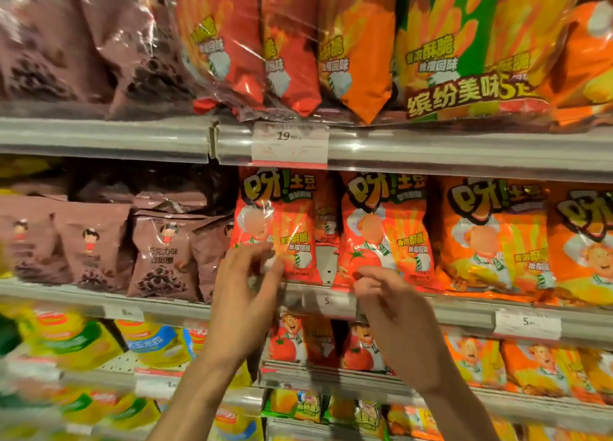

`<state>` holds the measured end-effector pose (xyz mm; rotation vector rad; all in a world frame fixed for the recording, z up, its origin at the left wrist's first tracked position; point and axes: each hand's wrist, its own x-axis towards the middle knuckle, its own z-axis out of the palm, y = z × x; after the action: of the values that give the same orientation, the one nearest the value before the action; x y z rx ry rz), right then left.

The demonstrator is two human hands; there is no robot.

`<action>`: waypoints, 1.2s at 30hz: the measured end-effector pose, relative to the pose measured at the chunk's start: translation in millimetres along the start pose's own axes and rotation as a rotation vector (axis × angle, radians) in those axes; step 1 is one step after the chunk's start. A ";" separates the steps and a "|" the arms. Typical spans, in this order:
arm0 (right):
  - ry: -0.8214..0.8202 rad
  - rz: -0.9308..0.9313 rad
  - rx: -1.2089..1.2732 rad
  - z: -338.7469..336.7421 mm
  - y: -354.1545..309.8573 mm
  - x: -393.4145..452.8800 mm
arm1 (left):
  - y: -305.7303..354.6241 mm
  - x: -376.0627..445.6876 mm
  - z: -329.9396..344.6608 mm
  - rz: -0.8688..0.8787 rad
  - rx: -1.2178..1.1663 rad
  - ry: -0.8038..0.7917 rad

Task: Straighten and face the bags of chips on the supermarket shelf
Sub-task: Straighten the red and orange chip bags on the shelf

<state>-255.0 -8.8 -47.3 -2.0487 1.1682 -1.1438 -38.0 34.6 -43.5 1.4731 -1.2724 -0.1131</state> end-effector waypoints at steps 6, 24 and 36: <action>-0.055 0.033 -0.047 43.5 -32.0 37.4 | -20.3 40.1 -10.5 -0.006 0.127 -0.031; 0.092 0.355 0.204 84.4 -61.1 108.1 | -31.6 95.0 5.6 -0.301 -0.257 -0.290; 0.051 0.436 0.205 83.3 -61.5 115.2 | -25.1 104.5 11.3 -0.287 -0.212 -0.336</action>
<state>-125.4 -76.1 4.2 -1.5217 1.3740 -1.0506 13.1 -54.2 -9.5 1.4820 -1.2588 -0.6894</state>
